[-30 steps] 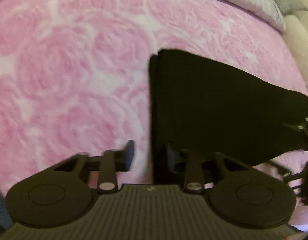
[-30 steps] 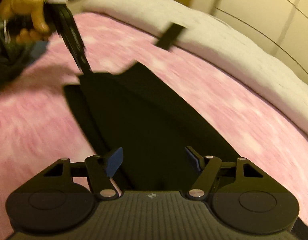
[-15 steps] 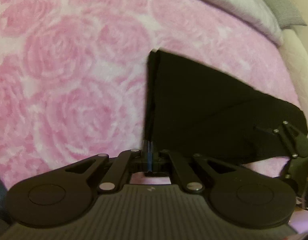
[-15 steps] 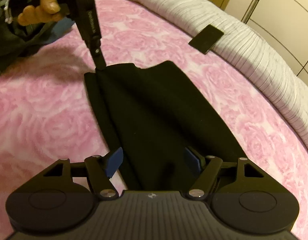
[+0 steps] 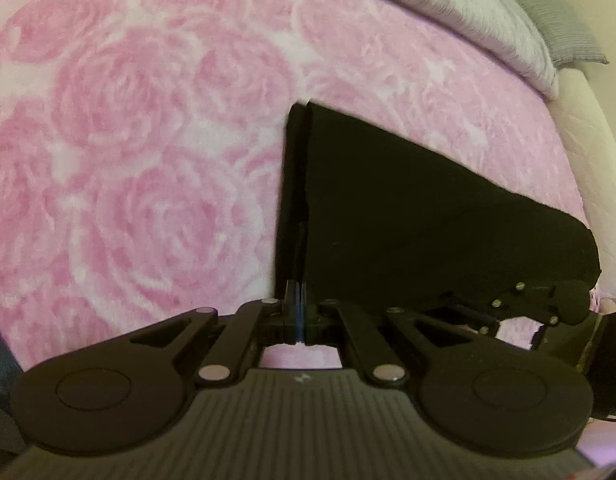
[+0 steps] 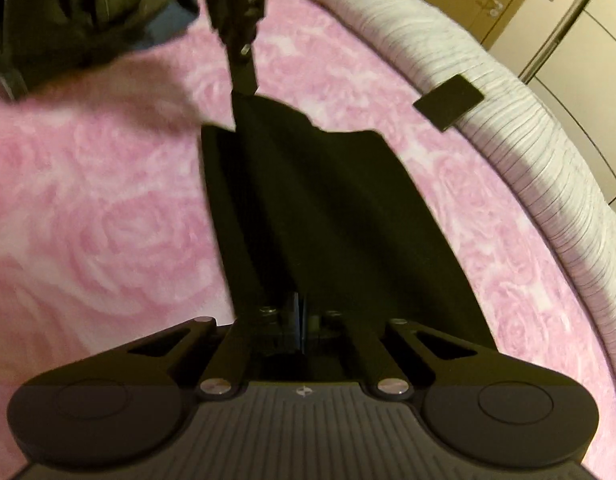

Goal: Fold clothes

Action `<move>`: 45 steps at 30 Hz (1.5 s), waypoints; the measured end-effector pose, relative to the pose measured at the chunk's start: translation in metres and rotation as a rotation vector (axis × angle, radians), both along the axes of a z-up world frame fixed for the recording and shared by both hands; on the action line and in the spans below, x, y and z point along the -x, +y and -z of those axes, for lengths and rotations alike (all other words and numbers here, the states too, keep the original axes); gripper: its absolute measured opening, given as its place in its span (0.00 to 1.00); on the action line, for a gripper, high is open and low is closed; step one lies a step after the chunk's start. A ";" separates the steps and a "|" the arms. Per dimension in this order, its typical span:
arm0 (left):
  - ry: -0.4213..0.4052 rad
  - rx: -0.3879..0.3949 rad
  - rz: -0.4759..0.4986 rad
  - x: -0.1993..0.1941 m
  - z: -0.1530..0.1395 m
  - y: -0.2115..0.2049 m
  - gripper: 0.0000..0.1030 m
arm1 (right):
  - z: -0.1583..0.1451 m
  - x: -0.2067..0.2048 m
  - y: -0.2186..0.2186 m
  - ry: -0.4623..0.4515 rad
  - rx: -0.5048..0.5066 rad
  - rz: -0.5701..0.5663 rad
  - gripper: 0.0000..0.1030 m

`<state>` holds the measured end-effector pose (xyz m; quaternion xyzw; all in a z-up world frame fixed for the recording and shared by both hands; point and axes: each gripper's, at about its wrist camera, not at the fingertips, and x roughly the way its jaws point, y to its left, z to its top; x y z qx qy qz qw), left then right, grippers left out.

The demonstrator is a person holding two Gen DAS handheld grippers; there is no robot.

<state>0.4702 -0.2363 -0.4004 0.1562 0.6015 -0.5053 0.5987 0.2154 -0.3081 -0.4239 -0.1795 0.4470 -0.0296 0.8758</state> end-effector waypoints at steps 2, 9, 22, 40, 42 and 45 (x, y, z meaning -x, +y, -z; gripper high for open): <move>0.011 -0.030 -0.002 0.002 0.013 -0.001 0.00 | 0.004 0.001 0.002 0.020 -0.013 -0.013 0.00; 0.001 -0.040 -0.067 -0.001 0.011 0.004 0.12 | -0.002 0.009 0.005 0.019 -0.042 0.017 0.42; 0.194 -0.036 -0.271 -0.001 0.040 0.012 0.12 | -0.010 0.056 0.007 0.033 -0.132 0.212 0.55; 0.229 0.085 -0.213 0.013 -0.053 -0.005 0.01 | -0.006 -0.049 0.050 -0.190 0.079 0.184 0.53; 0.211 0.116 -0.171 0.013 -0.061 -0.007 0.01 | -0.002 -0.069 0.057 -0.221 0.121 0.179 0.16; 0.134 0.199 -0.085 0.010 -0.074 -0.009 0.44 | -0.014 -0.065 0.042 -0.252 0.061 0.217 0.01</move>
